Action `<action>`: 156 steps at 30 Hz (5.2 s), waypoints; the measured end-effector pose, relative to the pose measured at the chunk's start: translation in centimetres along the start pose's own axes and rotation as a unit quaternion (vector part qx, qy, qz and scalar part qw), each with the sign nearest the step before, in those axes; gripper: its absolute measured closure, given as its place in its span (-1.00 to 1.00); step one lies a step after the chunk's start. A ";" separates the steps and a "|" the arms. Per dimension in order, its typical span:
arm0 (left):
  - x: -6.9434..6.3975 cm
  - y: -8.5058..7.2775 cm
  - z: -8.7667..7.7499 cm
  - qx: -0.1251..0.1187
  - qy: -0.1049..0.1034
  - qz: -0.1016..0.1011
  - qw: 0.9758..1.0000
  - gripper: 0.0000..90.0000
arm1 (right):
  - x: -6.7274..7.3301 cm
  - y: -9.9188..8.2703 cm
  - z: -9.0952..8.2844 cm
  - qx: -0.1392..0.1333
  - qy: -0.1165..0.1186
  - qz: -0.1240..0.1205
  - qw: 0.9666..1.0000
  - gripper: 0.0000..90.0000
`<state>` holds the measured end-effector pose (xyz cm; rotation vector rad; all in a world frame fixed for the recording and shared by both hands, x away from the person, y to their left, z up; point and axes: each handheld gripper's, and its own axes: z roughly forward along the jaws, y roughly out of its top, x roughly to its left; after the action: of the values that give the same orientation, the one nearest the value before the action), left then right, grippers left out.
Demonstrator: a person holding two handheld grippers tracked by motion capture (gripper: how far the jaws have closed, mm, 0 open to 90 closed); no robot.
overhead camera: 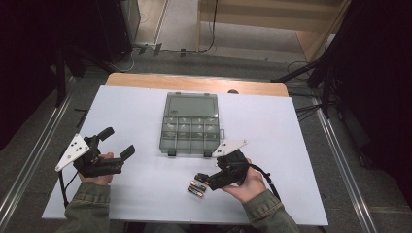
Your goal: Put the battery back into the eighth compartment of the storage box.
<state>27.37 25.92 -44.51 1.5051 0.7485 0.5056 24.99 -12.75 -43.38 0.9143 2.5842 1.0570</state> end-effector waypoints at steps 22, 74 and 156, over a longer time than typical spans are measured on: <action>0.1 0.0 0.0 0.001 0.001 0.000 1.000 -1.00 | 0.3 1.0 3.9 0.162 0.020 0.009 0.987 -0.27; 0.2 0.0 0.0 0.001 0.000 -0.001 1.000 -1.00 | 0.8 1.6 7.3 0.283 0.007 -0.010 0.959 0.74; 0.3 -0.1 0.2 0.005 -0.001 0.000 1.000 -1.00 | -9.9 -0.2 3.6 -0.047 0.086 0.366 0.925 -0.32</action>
<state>27.73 26.00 -44.69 1.5150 0.7494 0.5010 34.14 -16.92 -46.49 1.9163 2.3075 1.4621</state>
